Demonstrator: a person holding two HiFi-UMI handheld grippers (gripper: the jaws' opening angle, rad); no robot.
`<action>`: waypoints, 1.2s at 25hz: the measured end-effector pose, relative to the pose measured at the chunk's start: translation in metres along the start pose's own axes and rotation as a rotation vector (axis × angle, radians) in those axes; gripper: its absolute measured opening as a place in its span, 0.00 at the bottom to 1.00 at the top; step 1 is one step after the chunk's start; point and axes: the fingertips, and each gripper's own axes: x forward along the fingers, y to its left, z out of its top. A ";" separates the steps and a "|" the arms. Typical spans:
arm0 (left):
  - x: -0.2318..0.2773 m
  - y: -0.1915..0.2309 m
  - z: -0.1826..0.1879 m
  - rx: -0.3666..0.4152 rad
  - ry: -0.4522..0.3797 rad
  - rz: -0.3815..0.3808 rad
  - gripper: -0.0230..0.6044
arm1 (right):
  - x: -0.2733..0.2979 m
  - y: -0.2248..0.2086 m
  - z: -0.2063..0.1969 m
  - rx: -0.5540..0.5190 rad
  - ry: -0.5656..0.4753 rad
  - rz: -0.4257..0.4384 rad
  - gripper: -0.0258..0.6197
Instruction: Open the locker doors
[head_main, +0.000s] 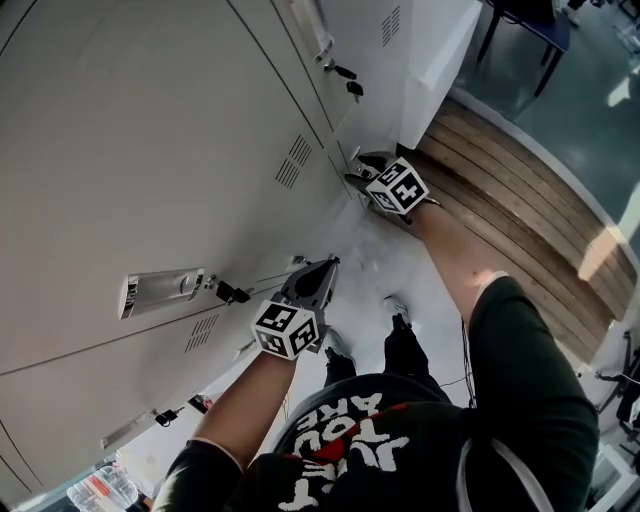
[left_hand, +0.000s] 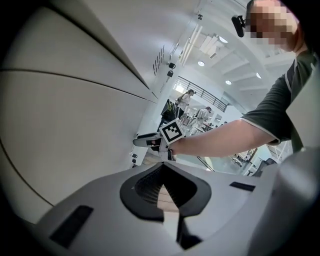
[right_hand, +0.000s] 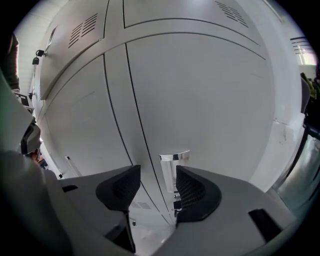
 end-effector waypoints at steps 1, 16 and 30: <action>0.002 -0.001 0.000 0.002 0.001 -0.002 0.04 | 0.002 -0.001 0.001 -0.007 0.001 0.008 0.38; -0.001 -0.003 -0.004 0.028 0.014 0.006 0.04 | 0.009 0.009 -0.003 -0.225 0.118 0.136 0.39; -0.005 -0.007 -0.005 0.034 0.014 0.004 0.04 | -0.011 0.006 -0.016 -0.215 0.099 0.103 0.39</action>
